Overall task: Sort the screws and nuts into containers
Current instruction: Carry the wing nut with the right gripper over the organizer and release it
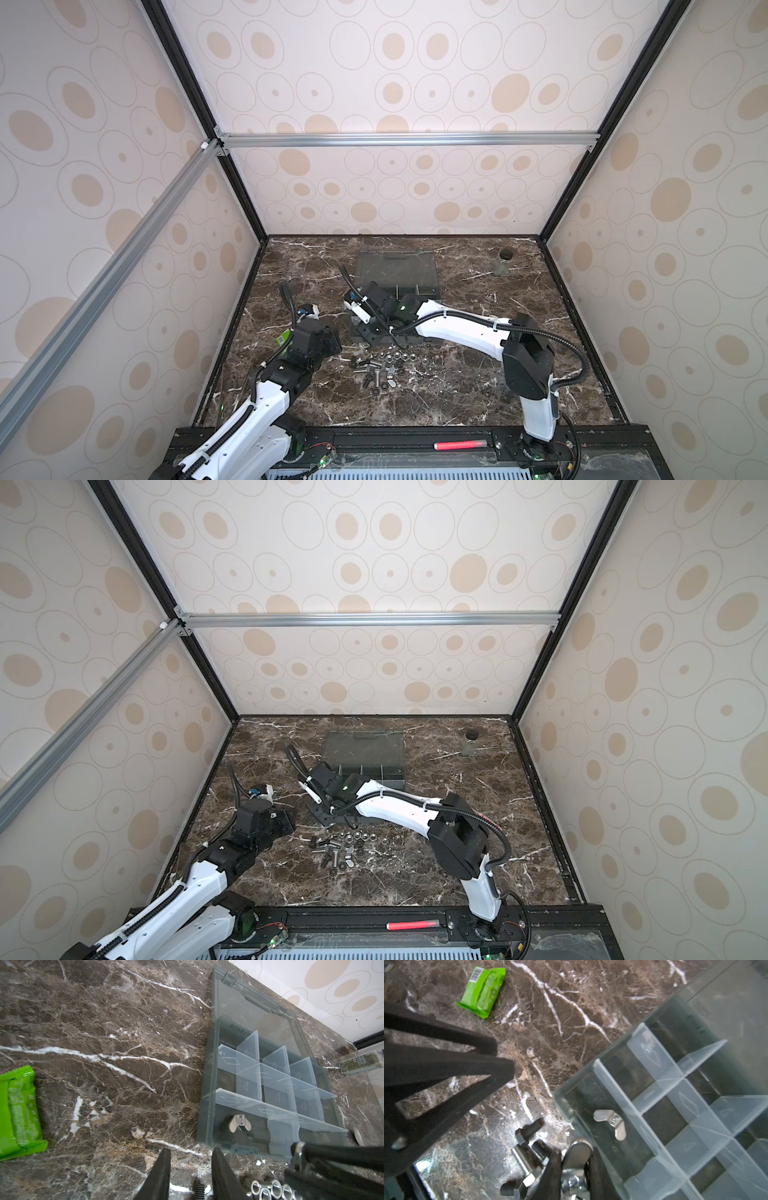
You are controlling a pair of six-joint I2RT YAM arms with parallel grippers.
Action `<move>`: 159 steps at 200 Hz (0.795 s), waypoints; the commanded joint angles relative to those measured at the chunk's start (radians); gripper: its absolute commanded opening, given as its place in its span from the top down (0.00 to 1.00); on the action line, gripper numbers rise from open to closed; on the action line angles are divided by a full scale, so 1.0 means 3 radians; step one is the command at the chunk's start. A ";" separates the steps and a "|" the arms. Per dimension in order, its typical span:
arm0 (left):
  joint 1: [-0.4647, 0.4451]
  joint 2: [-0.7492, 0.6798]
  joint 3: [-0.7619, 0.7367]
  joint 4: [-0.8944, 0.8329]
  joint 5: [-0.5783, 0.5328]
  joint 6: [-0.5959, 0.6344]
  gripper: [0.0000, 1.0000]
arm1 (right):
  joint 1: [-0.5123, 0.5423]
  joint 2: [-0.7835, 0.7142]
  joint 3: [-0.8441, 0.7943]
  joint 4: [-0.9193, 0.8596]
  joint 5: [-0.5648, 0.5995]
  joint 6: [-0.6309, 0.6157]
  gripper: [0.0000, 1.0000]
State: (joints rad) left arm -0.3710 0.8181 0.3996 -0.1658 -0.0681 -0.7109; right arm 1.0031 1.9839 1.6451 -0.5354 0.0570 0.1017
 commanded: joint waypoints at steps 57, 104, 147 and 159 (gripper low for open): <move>0.0025 0.0098 0.0029 0.0190 -0.0075 0.0015 0.66 | -0.0100 0.0155 0.0121 -0.0263 0.0215 -0.0134 0.87; 0.0039 0.0236 0.0135 0.0197 -0.0055 0.0103 0.66 | -0.0097 0.0156 0.0059 -0.0261 0.0214 -0.0056 0.82; 0.0046 0.0273 0.0154 0.0196 -0.0059 0.0112 0.66 | -0.0102 0.0149 0.0080 -0.0241 0.0190 0.0023 0.73; 0.0051 0.0321 0.0207 0.0130 -0.0064 0.0120 0.66 | -0.0110 0.0151 0.0120 -0.0263 0.0172 0.0061 0.72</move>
State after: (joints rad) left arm -0.3645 0.8963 0.4011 -0.1139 -0.0723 -0.6964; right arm 0.9695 2.0254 1.6604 -0.5991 0.1089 0.0971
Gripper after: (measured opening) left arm 0.344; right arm 0.273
